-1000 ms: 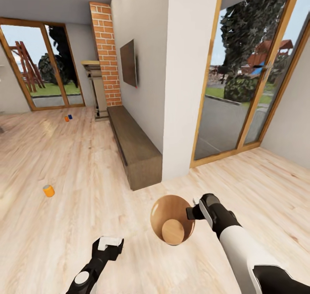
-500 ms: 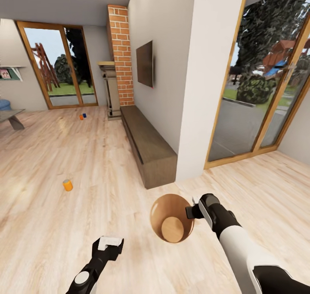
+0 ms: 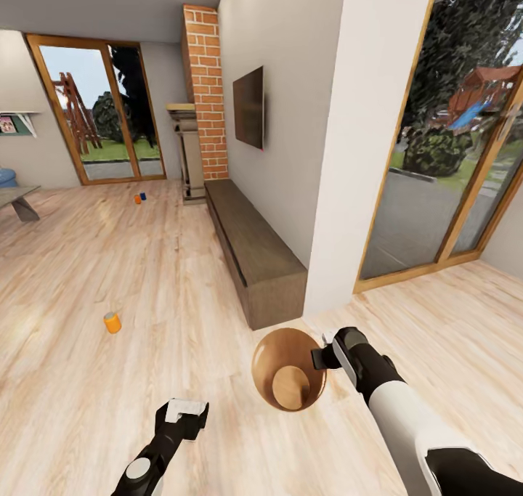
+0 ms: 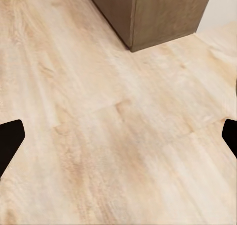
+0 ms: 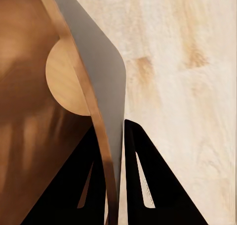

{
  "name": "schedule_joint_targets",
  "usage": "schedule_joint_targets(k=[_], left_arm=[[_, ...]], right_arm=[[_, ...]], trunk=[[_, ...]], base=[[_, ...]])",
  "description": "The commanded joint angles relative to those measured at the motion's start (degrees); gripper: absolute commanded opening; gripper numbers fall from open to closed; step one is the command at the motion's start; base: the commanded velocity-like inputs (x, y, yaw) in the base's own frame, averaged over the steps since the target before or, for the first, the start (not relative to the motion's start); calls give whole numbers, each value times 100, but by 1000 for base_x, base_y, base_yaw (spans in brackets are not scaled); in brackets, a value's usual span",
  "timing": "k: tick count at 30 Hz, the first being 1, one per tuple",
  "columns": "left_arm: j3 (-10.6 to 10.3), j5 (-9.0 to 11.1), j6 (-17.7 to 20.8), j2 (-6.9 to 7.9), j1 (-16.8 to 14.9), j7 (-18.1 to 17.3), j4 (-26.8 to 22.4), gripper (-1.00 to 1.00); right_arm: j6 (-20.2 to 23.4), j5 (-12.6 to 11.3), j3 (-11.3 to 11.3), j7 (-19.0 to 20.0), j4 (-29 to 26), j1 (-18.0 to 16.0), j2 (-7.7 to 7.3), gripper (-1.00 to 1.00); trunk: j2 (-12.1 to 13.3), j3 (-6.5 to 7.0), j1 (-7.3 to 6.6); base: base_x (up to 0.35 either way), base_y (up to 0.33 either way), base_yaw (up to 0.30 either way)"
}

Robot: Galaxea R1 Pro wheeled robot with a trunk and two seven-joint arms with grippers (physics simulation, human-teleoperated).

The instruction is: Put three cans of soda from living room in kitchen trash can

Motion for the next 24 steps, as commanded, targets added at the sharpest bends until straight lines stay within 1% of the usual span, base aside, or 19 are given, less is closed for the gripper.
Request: schedule_joint_targets(k=[1, 10, 14, 19, 24], left_arm=[[0, 0, 0, 0, 0, 0, 1, 100], [0, -1, -7, 0, 0, 2, 1, 100], [0, 0, -8, 0, 0, 0, 1, 100], [0, 0, -7, 0, 0, 0, 1, 100], [0, 0, -5, 0, 0, 0, 5, 100]], right_arm=[[3, -112, -7, 44, -3, -3, 2, -100], [2, -112, 1, 46, -3, -3, 3, -100], [2, -112, 1, 59, -3, -3, 3, -100], [2, -112, 7, 62, -1, -3, 7, -100], [2, -119, 11, 64, 12, -3, 12, -100]], trunk=[[0, 2, 0], [0, 30, 0], [0, 40, 0], [0, 44, 0], [0, 44, 0]], base=[[325, 4, 92], [324, 1, 203], [251, 0, 236], [105, 84, 223], [2, 237, 84]])
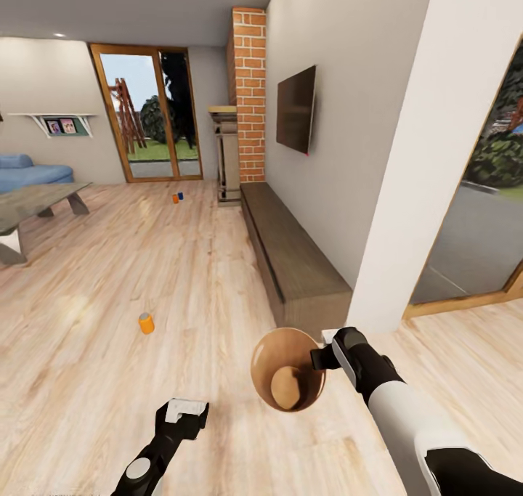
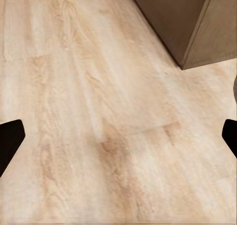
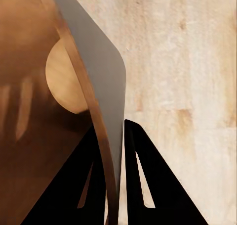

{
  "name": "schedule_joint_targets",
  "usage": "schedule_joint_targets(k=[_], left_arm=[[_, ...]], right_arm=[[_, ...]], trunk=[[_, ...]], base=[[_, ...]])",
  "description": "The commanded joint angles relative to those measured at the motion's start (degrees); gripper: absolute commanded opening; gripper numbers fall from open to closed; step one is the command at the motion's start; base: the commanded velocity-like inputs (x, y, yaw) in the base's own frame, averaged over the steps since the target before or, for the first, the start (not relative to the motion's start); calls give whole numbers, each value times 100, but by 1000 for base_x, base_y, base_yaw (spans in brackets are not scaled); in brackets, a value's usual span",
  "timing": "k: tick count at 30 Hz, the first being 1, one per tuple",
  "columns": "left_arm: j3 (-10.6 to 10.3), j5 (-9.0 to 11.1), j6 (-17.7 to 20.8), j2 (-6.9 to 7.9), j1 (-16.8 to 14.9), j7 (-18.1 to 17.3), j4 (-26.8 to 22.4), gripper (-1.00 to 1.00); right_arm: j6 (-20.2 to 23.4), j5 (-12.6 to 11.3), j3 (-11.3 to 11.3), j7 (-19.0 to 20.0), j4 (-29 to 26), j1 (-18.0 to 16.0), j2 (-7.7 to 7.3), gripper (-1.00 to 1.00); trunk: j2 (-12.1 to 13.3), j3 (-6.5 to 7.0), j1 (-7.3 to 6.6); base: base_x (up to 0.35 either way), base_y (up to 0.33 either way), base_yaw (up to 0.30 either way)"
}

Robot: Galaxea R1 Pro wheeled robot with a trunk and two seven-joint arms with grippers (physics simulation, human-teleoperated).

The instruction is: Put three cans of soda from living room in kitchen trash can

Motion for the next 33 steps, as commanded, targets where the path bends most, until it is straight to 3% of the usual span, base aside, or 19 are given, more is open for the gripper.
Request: schedule_joint_targets(k=[1, 12, 19, 33], left_arm=[[0, 0, 2, 0, 0, 0, 2, 100], [0, 0, 5, 0, 0, 0, 2, 100], [0, 0, 18, 0, -1, 0, 5, 100], [2, 0, 14, 0, 0, -1, -3, 100]], right_arm=[[2, -83, -7, 43, -2, -2, 1, -100], [2, -85, -2, 41, 16, -2, 1, -100], [2, -85, -1, 42, 17, -2, 1, -100], [4, -100, -8, 109, 22, -2, 1, -100]], trunk=[[0, 1, 0], [0, 1, 0], [0, 1, 0], [0, 1, 0]], base=[[-73, 269, 18], [61, 233, 4], [258, 159, 0], [319, 18, 0]])
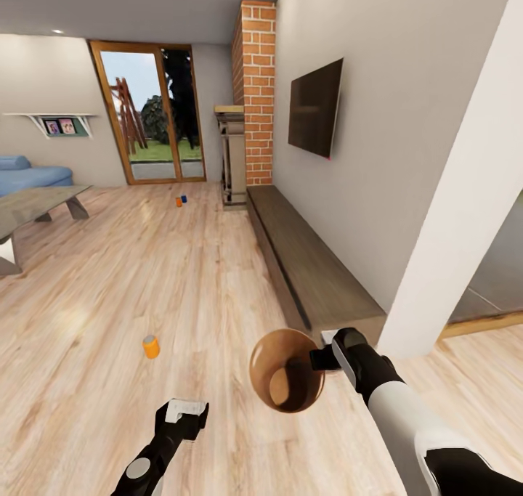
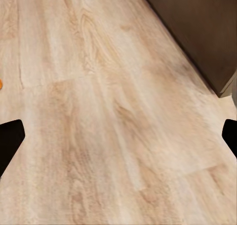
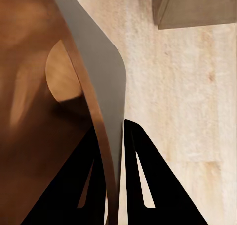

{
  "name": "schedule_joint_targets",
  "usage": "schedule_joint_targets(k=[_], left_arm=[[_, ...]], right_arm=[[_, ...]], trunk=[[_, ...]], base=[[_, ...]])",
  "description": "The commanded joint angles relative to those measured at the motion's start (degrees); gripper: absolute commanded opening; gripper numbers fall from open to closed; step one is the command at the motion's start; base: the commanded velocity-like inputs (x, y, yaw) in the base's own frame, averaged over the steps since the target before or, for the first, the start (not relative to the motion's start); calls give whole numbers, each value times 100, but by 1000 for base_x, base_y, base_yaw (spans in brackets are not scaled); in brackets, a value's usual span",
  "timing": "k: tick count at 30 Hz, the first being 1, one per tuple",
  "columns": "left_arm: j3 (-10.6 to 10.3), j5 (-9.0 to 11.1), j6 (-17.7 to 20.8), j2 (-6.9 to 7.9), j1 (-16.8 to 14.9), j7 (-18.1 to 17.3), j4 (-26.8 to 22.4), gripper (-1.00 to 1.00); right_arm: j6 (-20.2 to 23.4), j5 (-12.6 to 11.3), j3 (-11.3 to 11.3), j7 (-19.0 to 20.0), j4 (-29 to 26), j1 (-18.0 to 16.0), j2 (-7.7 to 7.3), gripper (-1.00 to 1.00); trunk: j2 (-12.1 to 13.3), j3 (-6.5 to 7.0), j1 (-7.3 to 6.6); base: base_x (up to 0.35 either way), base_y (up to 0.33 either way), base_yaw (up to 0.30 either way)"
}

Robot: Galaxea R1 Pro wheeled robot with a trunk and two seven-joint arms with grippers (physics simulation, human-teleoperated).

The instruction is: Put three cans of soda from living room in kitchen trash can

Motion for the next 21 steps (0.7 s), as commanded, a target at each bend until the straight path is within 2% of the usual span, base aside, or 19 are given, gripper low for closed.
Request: schedule_joint_targets(k=[1, 3, 5, 8, 14, 21], left_arm=[[-1, 1, -2, 0, 0, 0, 0, 100], [3, 3, -4, 0, 0, 0, 0, 100], [5, 6, -7, 0, 0, 1, -5, 100], [6, 7, -9, 0, 0, 1, -7, 100], [7, 9, -9, 0, 0, 1, -8, 100], [13, 9, -16, 1, -1, 7, -9, 100]], right_arm=[[10, -103, -6, 83, -2, -3, 1, -100], [27, -116, -8, 304, 1, -3, -1, -100], [57, -101, -14, 848, 2, -3, -16, -100], [124, -86, -16, 1262, 2, -3, -28, -100], [610, -102, -13, 1497, 1, -3, -22, -100], [747, -112, -18, 1621, 1, -4, -29, -100]], trunk=[[0, 1, 0], [0, 1, 0], [0, 1, 0], [0, 1, 0], [0, 1, 0], [0, 1, 0]], base=[[326, 1, 0], [326, 20, 0], [326, 49, 0], [326, 64, 0], [320, 73, 0], [146, 188, 0]])
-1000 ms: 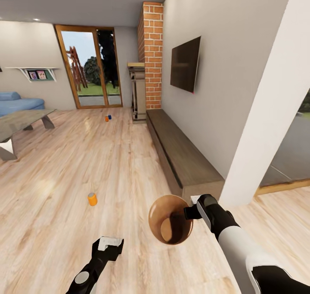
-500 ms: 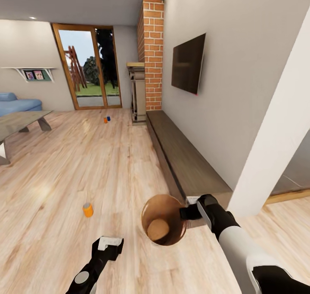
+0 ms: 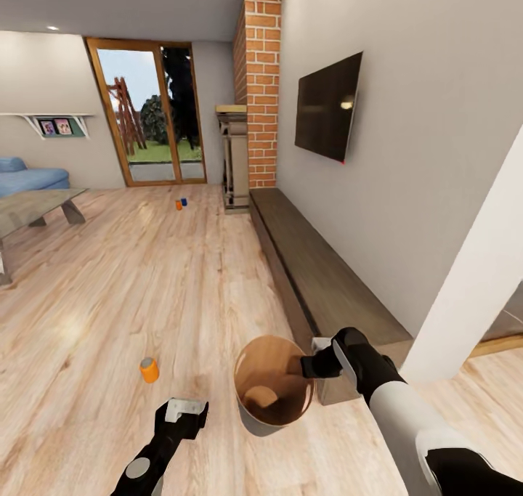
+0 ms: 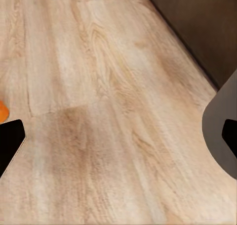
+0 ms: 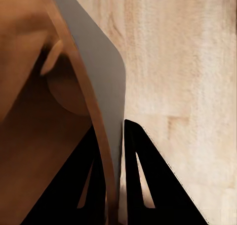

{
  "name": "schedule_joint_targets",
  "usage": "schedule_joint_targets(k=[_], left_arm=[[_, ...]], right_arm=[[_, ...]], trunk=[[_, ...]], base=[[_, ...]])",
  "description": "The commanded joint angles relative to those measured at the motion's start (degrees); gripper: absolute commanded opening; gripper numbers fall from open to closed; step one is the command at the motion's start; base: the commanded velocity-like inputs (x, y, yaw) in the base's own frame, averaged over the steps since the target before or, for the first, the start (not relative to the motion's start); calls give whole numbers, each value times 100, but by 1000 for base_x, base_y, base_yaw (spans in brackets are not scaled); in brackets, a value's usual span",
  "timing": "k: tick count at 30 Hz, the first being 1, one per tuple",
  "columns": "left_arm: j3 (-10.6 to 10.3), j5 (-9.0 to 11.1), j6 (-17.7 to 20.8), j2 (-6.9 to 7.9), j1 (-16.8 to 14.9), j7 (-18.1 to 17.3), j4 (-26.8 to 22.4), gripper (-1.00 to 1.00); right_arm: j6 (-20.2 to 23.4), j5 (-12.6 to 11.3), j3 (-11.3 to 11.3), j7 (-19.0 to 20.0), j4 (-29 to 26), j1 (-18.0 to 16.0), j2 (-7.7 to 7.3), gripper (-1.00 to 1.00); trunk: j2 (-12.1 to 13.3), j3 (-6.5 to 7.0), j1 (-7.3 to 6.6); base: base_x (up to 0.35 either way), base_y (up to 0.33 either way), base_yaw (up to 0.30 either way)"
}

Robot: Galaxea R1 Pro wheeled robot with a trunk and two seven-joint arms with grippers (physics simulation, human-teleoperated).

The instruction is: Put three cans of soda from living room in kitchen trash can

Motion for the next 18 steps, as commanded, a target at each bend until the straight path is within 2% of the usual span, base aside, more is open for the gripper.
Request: schedule_joint_targets(k=[1, 7, 11, 12, 13, 14, 15, 17, 18], left_arm=[[1, 0, -1, 0, 0, 1, 1, 100], [2, 0, 7, -1, 1, -4, -22, 100], [44, 24, 112, 36, -9, -40, -228, 100], [66, 34, 190, 107, -33, -81, -282, 100], [92, 66, 294, 299, -140, -171, -303, 100], [104, 85, 342, 397, -200, -221, -307, 100], [118, 154, 480, 598, -352, -364, -314, 100], [127, 263, 716, 761, -529, -531, -332, 100], [133, 386, 1053, 874, -762, -714, -350, 100]], right_arm=[[48, -233, -15, 66, -2, -2, 0, -100], [62, -217, -22, 85, -9, -1, -3, -100], [59, -209, -24, 87, -13, -1, -8, -100], [58, -208, -21, 87, -16, -1, -9, -100], [56, -207, -19, 87, -14, -1, -10, -100], [55, -207, -19, 87, -13, -1, -11, -100], [54, -204, -18, 88, -13, -1, -11, -100], [52, -202, -19, 89, -14, -1, -17, -100], [51, -202, -21, 92, -16, -2, -28, -100]], trunk=[[0, 1, 0], [0, 1, 0], [0, 1, 0], [0, 1, 0], [0, 1, 0], [0, 1, 0], [0, 1, 0], [0, 1, 0], [0, 1, 0]], base=[[43, 274, 0], [15, 302, 0], [17, 307, 0], [64, 303, 0], [87, 302, 0], [95, 302, 0], [109, 301, 0], [119, 301, 0], [136, 298, 0]])
